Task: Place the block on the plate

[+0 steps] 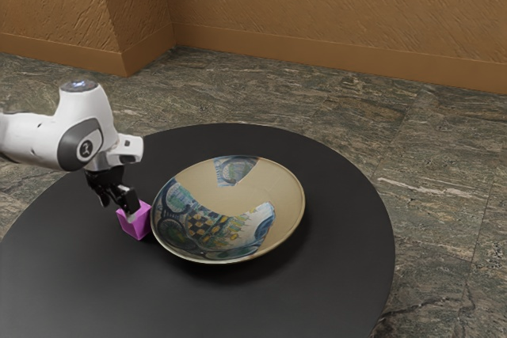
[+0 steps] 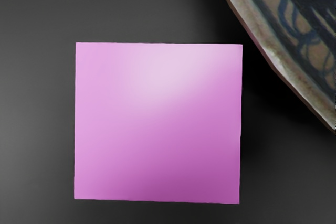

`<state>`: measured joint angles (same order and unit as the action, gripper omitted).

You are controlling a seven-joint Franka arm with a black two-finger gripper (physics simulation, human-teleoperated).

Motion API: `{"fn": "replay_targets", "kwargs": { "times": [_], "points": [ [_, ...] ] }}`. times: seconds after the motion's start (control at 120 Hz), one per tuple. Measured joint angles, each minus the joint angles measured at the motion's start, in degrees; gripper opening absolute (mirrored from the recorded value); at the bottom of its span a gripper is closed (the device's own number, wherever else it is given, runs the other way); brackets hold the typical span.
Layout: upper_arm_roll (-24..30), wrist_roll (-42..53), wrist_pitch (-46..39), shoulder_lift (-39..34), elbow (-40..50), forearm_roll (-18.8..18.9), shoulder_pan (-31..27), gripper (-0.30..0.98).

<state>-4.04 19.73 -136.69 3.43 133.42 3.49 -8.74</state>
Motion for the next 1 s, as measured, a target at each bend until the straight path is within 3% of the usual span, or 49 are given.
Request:
{"fn": "replay_targets", "kwargs": {
  "times": [0.692, 1.0],
  "points": [
    [0.0, 0.36, -10.22, 4.61, 1.33, -0.78, -0.83, 0.68],
    [0.0, -0.76, -12.9, 5.71, 1.09, -0.93, -0.4, 0.54]
  ]
}}
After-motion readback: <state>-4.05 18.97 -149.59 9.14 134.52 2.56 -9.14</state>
